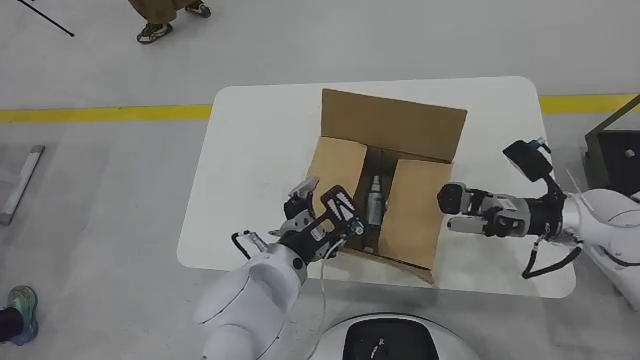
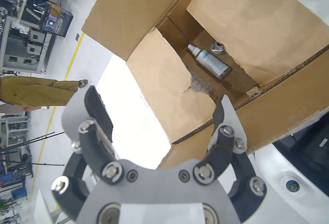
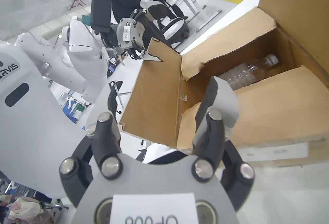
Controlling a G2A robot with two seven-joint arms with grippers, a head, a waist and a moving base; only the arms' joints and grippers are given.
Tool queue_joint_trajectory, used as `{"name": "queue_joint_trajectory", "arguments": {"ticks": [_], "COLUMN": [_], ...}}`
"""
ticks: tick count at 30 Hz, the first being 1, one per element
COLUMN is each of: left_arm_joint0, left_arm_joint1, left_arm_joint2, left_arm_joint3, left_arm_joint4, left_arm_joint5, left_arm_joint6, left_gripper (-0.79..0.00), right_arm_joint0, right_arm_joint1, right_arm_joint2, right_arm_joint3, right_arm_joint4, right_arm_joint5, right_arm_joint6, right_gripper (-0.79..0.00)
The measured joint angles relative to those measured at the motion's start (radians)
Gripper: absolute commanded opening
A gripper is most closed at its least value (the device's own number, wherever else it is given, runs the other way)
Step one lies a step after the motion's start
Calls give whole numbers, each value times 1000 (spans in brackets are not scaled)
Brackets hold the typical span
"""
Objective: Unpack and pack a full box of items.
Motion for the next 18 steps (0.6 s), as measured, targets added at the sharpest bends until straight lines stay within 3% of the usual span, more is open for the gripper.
{"name": "queue_joint_trajectory", "arguments": {"ticks": [8, 18], "left_arm_joint0": [37, 55], "left_arm_joint1": [11, 22], "left_arm_joint2": [-12, -39], "left_arm_joint3": [-9, -9], "left_arm_joint4": [26, 37], "left_arm_joint5": [1, 21], "left_arm_joint6": [1, 28], "left_gripper": [0, 0], "right_arm_joint0": [59, 129], "right_arm_joint1": [-18, -27], "right_arm_joint2": [-124, -287], "right_arm_joint3": [-10, -36], "right_arm_joint4": [-33, -102], "right_arm_joint5": [-22, -5], "right_arm_joint6": [112, 135], "right_gripper": [-785, -785]}}
